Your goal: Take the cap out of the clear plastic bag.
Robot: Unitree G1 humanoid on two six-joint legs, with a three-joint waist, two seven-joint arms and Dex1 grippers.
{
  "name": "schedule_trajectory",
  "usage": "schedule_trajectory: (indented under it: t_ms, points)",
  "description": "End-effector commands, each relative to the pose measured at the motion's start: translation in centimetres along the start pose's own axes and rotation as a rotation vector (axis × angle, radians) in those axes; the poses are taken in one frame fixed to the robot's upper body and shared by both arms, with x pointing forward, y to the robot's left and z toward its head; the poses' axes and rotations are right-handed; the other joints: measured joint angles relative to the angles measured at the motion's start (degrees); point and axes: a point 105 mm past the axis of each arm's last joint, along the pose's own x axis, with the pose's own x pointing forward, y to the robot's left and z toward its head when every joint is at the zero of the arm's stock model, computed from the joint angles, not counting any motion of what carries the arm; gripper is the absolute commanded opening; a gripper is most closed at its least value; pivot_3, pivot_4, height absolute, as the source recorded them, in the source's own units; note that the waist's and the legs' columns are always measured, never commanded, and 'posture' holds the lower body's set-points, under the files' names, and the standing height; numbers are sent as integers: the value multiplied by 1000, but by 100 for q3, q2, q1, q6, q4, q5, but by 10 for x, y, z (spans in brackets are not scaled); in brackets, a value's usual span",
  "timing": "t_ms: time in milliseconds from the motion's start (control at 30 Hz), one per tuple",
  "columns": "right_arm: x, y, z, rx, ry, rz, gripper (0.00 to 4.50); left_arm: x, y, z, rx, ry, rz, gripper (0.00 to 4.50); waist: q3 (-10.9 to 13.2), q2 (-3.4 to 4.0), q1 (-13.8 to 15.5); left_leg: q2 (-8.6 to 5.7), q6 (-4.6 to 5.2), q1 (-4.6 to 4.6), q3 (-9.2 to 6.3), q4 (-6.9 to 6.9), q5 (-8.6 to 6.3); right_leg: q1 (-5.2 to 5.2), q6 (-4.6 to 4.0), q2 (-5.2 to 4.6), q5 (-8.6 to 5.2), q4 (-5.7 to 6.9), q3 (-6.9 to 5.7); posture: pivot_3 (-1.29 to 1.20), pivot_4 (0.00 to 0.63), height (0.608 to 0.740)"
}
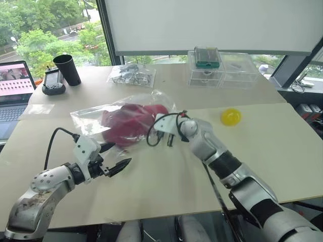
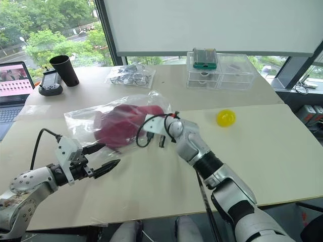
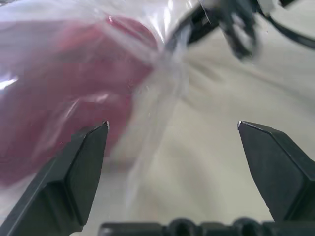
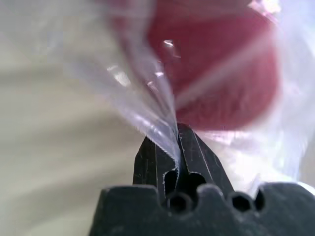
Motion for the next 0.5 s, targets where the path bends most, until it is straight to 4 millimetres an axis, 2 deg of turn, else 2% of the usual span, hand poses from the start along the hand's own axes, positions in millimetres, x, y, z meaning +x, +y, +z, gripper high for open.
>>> schedule_trajectory:
  t_ms: [33,267,400,500]
  points:
    - [2,-45,-13,60,0,-213,27,-1,-3,12,31,-41,1,4500,1,0,3,0,0,-3,0,0,0,0,-2,0,1,-1,0,0,150,740]
    - [-7,-101,-30,124,-7,-492,27,1,-4,11,27,-42,-4,4500,2,-1,-20,-1,0,-12,0,0,0,-7,-7,0,4,-1,0,0,150,740]
    - [-3,-94,-31,70,-33,-426,27,3,-5,10,23,-43,-5,4500,2,-1,-76,0,1,-13,-1,-1,0,-6,-7,0,4,-3,1,0,150,740]
    - [-6,-97,-37,85,-40,-434,27,3,-7,9,19,-44,-9,4500,2,0,-86,0,1,-13,0,-1,0,-6,-6,1,4,-1,2,0,150,740]
